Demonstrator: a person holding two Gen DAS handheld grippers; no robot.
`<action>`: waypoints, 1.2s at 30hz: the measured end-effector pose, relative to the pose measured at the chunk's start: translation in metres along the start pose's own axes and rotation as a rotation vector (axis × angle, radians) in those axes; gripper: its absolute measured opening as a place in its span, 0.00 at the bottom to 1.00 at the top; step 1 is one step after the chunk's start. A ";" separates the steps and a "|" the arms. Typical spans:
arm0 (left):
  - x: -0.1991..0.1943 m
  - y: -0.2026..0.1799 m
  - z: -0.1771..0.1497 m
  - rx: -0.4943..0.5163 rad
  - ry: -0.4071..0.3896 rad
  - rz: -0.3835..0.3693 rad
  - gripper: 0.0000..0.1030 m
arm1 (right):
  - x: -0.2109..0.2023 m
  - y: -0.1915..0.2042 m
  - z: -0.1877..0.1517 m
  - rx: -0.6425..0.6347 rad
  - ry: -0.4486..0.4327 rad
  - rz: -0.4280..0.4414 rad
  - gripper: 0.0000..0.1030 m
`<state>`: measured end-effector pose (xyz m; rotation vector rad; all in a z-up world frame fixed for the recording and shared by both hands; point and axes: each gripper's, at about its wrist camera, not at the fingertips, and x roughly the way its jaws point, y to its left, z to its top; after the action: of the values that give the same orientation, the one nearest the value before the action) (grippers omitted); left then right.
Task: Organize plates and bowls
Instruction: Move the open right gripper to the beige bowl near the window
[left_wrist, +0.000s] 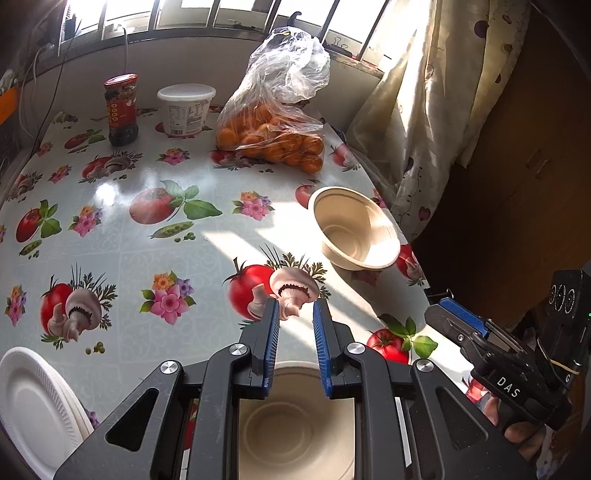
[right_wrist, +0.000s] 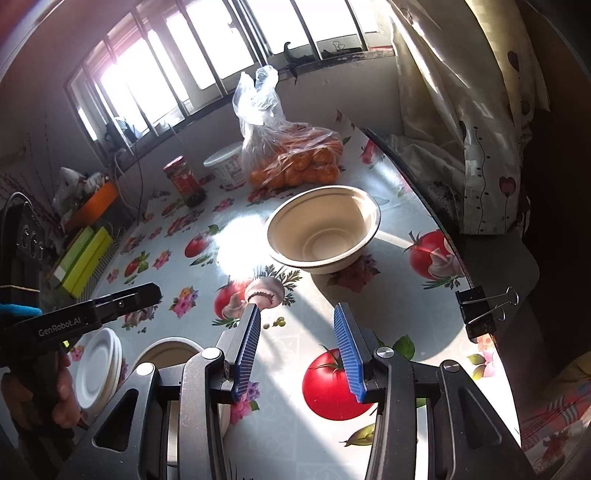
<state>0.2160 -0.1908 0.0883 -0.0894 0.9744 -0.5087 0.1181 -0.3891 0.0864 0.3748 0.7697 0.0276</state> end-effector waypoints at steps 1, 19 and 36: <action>0.002 -0.003 0.003 0.000 0.003 -0.001 0.19 | -0.001 -0.003 0.003 0.004 -0.005 -0.002 0.40; 0.055 -0.043 0.045 0.018 0.079 0.022 0.19 | 0.021 -0.042 0.040 0.025 0.011 -0.062 0.40; 0.101 -0.028 0.054 -0.049 0.195 0.032 0.19 | 0.080 -0.062 0.052 0.114 0.088 -0.034 0.40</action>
<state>0.2949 -0.2694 0.0495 -0.0692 1.1779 -0.4704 0.2048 -0.4511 0.0452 0.4712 0.8668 -0.0325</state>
